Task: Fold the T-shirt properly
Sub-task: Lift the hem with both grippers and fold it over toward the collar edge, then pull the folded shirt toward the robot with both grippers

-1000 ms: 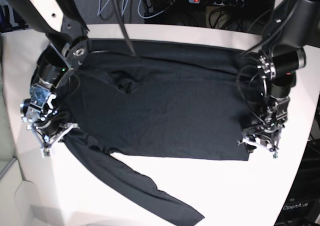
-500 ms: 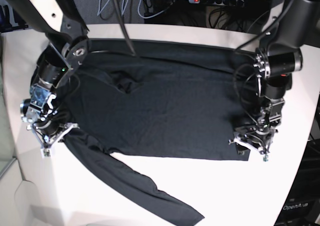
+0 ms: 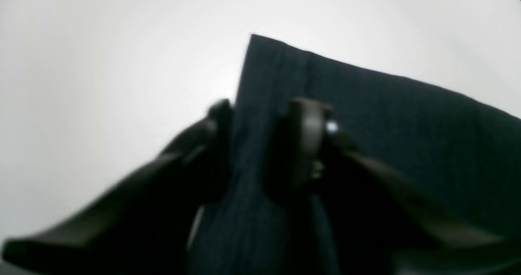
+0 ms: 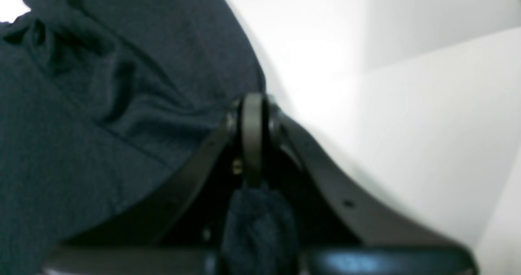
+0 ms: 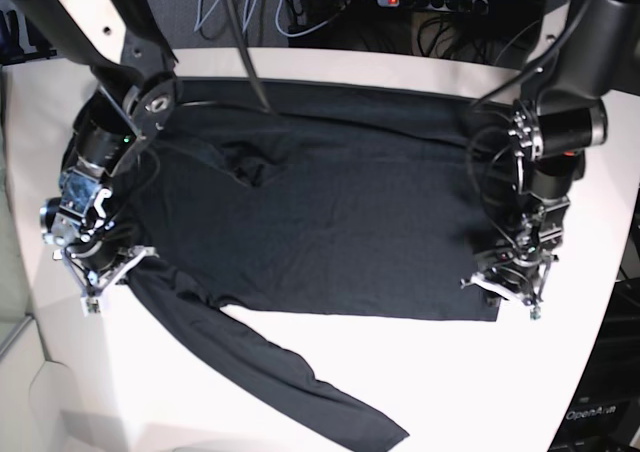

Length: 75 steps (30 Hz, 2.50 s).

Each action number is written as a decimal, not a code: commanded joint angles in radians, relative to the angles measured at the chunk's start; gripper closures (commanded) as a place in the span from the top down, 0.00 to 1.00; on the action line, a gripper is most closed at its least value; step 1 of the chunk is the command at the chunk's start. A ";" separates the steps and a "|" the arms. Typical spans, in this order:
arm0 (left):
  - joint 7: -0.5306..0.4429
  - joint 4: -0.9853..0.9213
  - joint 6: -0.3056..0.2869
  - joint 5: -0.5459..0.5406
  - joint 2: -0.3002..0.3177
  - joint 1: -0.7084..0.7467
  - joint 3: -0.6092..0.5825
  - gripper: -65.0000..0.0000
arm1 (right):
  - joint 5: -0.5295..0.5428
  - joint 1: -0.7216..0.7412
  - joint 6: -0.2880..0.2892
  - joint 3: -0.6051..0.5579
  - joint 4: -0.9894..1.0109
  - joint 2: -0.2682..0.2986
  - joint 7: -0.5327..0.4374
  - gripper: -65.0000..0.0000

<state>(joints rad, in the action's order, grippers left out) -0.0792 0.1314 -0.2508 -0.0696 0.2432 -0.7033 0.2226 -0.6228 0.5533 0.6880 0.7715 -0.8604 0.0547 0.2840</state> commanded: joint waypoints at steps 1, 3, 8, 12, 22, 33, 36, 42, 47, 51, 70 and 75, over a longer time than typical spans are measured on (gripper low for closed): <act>0.055 -0.003 -0.003 0.007 0.005 -0.008 0.001 0.15 | 0.013 0.032 0.010 -0.004 -0.018 0.009 -0.022 0.00; 0.055 -0.003 -0.003 0.006 0.005 -0.008 0.001 0.00 | 0.013 0.032 0.010 -0.004 -0.018 0.009 -0.022 0.00; 0.055 -0.003 -0.003 0.006 0.006 -0.006 0.001 0.00 | 0.013 0.032 0.010 -0.004 -0.018 0.009 -0.022 0.00; 0.055 0.007 -0.008 0.006 0.006 -0.006 0.002 0.00 | 0.013 0.032 0.010 -0.004 -0.020 0.009 -0.022 0.00; 0.124 0.190 -0.011 0.004 -0.002 0.034 0.002 0.00 | 0.013 -0.005 0.010 -0.002 -0.155 -0.020 -0.073 0.00; 0.333 0.726 -0.009 -0.031 -0.035 0.244 0.005 0.00 | 0.013 -0.074 0.010 -0.001 -0.388 -0.091 -0.101 0.00; 0.378 0.830 -0.008 -0.089 -0.023 0.288 0.005 0.00 | 0.013 -0.098 0.010 -0.002 -0.412 -0.100 -0.105 0.00; 0.417 0.945 -0.006 -0.158 0.014 0.365 0.005 0.00 | 0.021 -0.151 0.010 0.004 -0.469 -0.115 -0.107 0.00; 0.419 1.016 -0.009 -0.164 0.021 0.431 0.074 0.00 | 0.099 -0.226 0.010 -0.004 -0.555 -0.121 -0.105 0.00; 0.419 1.025 -0.011 -0.164 0.026 0.457 0.091 0.00 | 0.140 -0.287 0.010 -0.005 -0.623 -0.126 -0.105 0.00; 0.554 1.348 -0.012 -0.166 0.020 0.646 0.176 0.00 | 0.295 -0.551 0.010 -0.005 -0.876 -0.155 -0.107 0.00; 0.548 1.379 -0.012 -0.166 0.020 0.707 0.176 0.00 | 0.337 -0.622 0.010 -0.002 -0.911 -0.154 -0.107 0.00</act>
<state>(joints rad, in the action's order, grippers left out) 0.4953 1.4906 -0.2623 -0.2291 0.2497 0.0174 0.3946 -0.3031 -0.0776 0.7029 0.7700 -1.7519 -0.1101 0.2043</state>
